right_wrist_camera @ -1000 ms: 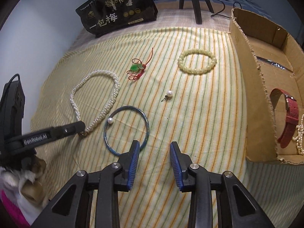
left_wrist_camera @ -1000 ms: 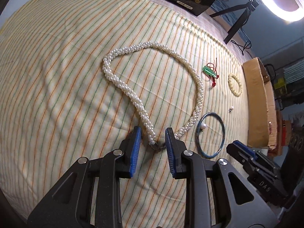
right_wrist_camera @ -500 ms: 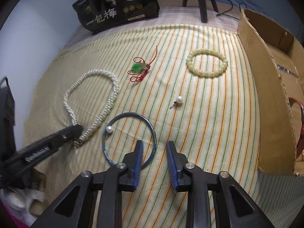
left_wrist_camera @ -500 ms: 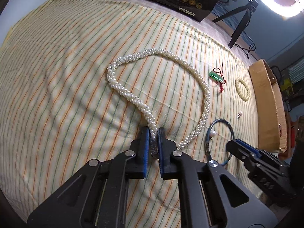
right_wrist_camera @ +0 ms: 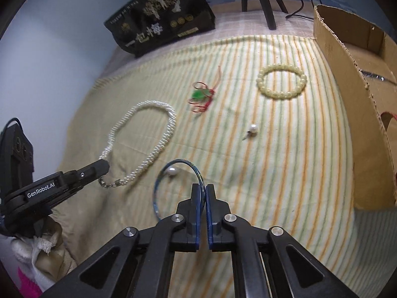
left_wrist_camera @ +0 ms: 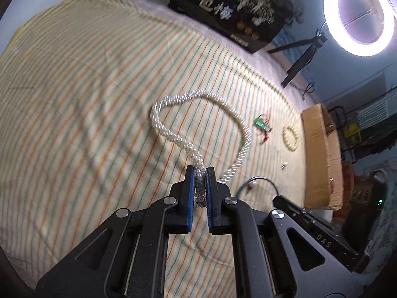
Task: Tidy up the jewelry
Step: 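Close left gripper on the necklace while right gripper closes on the blue bangle, then lift and carry the necklace and bangle with both grippers over the cardboard box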
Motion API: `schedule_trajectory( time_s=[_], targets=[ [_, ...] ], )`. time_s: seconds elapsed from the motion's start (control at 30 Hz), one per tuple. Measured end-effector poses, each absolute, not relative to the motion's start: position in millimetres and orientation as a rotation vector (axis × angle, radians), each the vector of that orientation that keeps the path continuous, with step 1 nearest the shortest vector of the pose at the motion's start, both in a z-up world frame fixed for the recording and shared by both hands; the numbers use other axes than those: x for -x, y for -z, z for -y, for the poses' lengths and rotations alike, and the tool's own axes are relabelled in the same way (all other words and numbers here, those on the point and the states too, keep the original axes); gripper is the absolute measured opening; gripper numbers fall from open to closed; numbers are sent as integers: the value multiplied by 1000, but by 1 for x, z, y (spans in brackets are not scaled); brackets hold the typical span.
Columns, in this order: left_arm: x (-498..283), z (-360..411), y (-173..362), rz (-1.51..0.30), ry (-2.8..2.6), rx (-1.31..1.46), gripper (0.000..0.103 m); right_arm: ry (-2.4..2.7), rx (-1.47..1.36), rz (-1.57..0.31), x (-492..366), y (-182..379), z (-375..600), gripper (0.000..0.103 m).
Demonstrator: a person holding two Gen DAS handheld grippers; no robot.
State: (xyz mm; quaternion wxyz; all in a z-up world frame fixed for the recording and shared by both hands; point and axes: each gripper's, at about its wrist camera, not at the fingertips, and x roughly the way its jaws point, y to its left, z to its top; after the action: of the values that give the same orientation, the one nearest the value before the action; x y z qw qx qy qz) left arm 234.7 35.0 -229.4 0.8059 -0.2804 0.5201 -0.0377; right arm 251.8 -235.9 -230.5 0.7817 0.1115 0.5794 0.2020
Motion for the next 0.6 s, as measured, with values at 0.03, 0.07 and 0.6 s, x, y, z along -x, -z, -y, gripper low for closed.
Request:
schedule_trajectory(
  time_s=[0.03, 0.07, 0.6],
  targets=[
    [-234, -36, 226, -1106, 84, 601, 6, -448, -260, -1247, -251, 228, 235, 1],
    [-233, -38, 222, -1097, 91, 604, 6, -457, -271, -1242, -251, 226, 233, 1],
    [-230, -43, 162, -994, 182, 646, 6, -517, -187, -1099, -233, 156, 224, 1]
  ],
)
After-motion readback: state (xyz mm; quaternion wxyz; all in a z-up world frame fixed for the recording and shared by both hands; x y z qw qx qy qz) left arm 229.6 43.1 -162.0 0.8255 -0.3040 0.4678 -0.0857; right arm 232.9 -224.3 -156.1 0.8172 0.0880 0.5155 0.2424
